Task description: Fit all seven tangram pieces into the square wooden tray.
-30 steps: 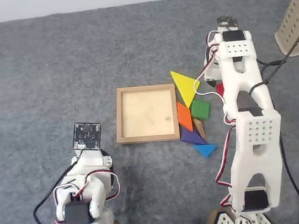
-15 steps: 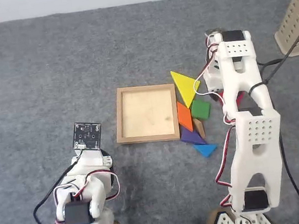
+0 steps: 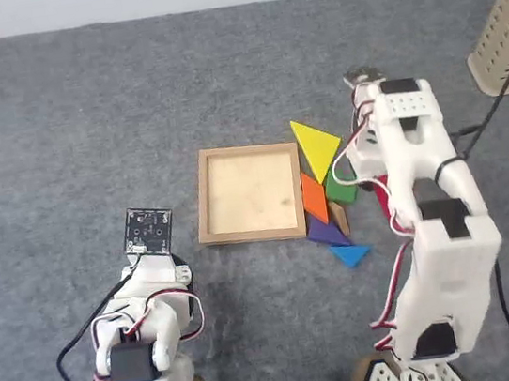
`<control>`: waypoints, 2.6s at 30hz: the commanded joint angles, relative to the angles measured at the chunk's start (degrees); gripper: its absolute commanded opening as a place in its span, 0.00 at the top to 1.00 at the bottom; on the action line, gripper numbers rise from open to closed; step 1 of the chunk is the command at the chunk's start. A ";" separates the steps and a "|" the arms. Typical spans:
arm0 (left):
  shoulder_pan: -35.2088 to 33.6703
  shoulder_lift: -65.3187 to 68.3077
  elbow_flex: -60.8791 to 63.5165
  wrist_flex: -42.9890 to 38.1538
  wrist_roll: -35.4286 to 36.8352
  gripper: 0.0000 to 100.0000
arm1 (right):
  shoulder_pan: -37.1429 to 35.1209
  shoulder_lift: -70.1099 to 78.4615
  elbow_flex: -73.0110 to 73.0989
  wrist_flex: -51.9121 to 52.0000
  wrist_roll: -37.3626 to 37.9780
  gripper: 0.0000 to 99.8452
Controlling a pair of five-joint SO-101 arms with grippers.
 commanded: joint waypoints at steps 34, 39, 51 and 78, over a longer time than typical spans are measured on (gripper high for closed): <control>-0.26 -0.18 -0.31 0.26 0.53 0.99 | -0.40 -4.88 -2.99 -0.92 -31.91 0.71; -0.26 -0.18 -0.31 0.26 0.53 0.99 | -0.31 2.59 -10.64 3.12 -30.24 0.71; -0.26 -0.18 -0.31 0.26 0.53 0.99 | -0.48 13.85 -20.31 7.78 -27.96 0.71; -0.26 -0.18 -0.31 0.26 0.53 0.99 | 1.10 2.24 -12.75 5.32 -15.82 0.91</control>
